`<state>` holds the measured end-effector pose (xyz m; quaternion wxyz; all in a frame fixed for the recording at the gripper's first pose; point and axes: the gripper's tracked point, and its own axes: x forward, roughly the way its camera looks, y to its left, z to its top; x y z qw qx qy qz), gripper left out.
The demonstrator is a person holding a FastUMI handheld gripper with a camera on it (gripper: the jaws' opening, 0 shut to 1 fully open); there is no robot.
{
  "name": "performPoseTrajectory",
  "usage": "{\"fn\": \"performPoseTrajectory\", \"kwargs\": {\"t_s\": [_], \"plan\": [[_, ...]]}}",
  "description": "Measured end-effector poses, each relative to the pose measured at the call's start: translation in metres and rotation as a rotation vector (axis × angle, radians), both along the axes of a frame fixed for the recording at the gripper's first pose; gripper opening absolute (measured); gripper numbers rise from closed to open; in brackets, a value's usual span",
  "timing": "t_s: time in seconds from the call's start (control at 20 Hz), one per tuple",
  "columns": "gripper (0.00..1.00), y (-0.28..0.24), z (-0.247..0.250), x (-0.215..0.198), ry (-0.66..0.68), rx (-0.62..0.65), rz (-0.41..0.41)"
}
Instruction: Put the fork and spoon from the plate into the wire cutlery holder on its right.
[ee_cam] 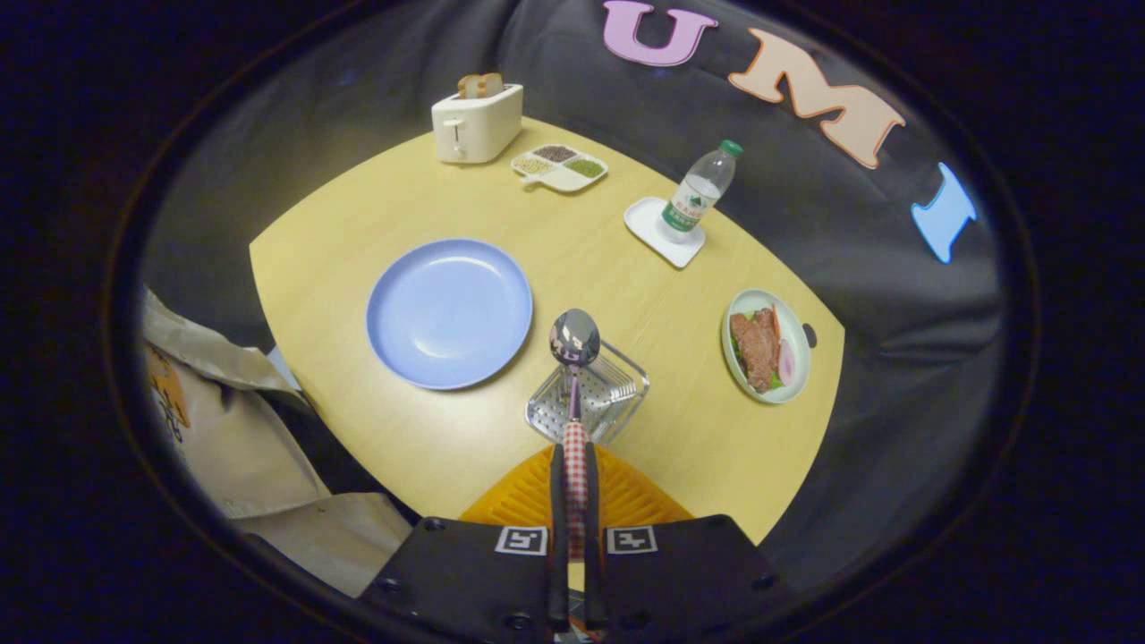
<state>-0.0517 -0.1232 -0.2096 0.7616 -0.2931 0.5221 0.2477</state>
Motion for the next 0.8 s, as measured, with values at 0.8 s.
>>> {"fn": "performPoseTrajectory", "kwargs": {"t_s": [0.8], "plan": [[0.10, -0.035, -0.028, 0.021, 0.310, -0.158, 0.132]]}}
